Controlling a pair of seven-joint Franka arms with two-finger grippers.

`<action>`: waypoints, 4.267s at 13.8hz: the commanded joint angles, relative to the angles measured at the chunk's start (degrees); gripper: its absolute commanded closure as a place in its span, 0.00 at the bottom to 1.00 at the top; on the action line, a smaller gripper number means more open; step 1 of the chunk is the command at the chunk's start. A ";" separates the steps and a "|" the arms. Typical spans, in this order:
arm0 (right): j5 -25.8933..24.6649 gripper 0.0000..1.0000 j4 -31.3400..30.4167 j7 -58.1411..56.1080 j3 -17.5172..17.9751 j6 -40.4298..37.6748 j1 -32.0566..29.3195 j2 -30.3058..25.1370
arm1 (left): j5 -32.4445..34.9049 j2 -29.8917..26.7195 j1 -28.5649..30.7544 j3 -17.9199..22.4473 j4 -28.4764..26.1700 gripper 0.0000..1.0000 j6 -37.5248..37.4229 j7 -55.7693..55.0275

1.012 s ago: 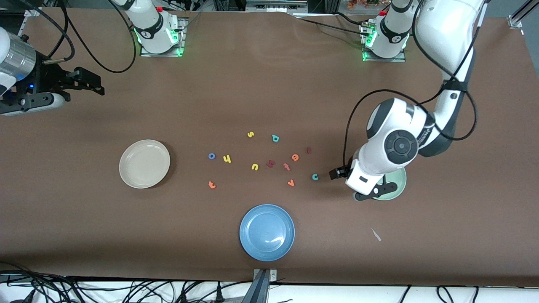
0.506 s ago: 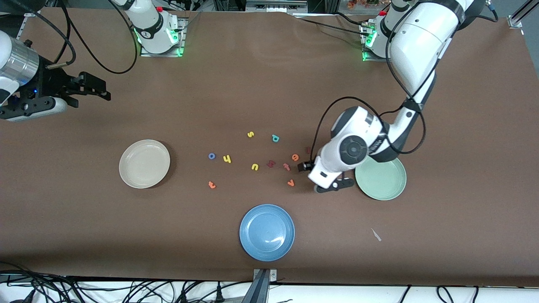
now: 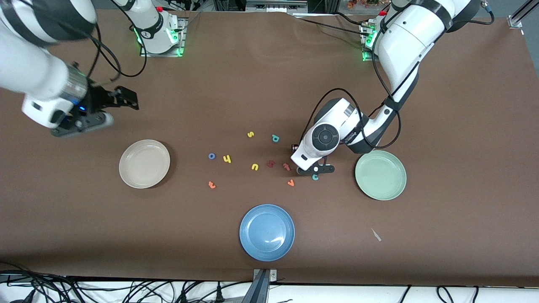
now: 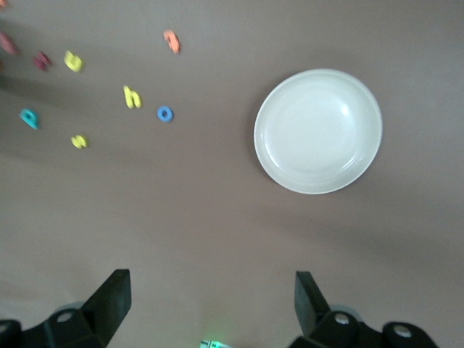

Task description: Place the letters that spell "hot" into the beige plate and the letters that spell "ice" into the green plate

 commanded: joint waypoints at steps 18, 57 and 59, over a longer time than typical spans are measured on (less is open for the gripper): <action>-1.09 0.00 -27.84 28.20 6.96 53.71 6.96 10.33 | 3.76 2.33 2.48 -2.13 -3.63 0.85 6.90 0.33; -12.87 0.59 -19.42 29.89 6.26 57.26 10.21 24.22 | 6.83 -6.98 21.72 3.32 -4.25 0.00 -2.05 48.05; -12.87 0.66 -19.33 29.98 6.26 57.26 10.21 24.39 | 6.66 -8.21 21.72 2.97 -2.68 0.00 -6.17 48.05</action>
